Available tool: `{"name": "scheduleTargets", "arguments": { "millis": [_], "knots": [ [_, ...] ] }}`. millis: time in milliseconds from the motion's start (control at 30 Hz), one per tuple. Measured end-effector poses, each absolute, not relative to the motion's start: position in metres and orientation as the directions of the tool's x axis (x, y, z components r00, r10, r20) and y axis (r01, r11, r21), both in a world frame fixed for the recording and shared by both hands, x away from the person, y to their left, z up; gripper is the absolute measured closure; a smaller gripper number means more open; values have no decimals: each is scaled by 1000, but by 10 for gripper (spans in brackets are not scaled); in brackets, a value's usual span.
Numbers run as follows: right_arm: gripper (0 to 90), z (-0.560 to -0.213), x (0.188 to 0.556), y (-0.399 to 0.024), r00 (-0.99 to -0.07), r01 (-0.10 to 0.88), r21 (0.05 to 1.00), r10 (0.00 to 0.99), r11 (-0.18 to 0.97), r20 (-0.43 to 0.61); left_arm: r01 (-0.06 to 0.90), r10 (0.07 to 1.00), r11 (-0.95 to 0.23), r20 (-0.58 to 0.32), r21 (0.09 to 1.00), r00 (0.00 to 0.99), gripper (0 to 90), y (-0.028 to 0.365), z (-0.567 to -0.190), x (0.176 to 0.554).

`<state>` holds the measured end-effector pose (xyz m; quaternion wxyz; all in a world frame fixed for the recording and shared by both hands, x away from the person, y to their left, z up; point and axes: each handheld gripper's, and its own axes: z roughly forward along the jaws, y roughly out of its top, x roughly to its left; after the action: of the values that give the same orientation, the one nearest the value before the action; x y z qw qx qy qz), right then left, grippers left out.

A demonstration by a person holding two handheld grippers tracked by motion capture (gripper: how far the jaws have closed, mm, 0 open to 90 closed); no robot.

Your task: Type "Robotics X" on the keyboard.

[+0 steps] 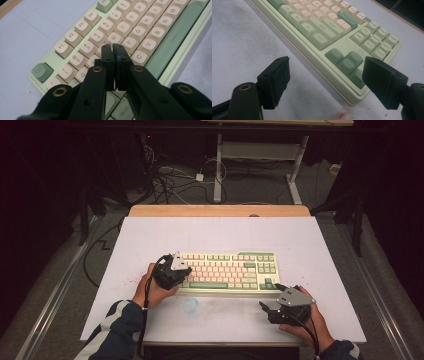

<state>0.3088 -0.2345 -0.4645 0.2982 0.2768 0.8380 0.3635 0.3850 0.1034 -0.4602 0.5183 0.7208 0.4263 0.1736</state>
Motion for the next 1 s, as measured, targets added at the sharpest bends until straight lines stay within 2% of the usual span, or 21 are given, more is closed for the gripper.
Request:
{"name": "scheduleTargets", "arguments": {
  "millis": [333, 1000],
  "knots": [
    [235, -463, 309, -238, -651, 249, 779, 695, 575, -305, 431, 791, -93, -196, 898, 580, 854, 114, -458, 376],
    [237, -465, 310, -237, -651, 257, 767, 692, 587, -311, 400, 731, -130, -185, 907, 657, 854, 86, -451, 358]
  ]
}}
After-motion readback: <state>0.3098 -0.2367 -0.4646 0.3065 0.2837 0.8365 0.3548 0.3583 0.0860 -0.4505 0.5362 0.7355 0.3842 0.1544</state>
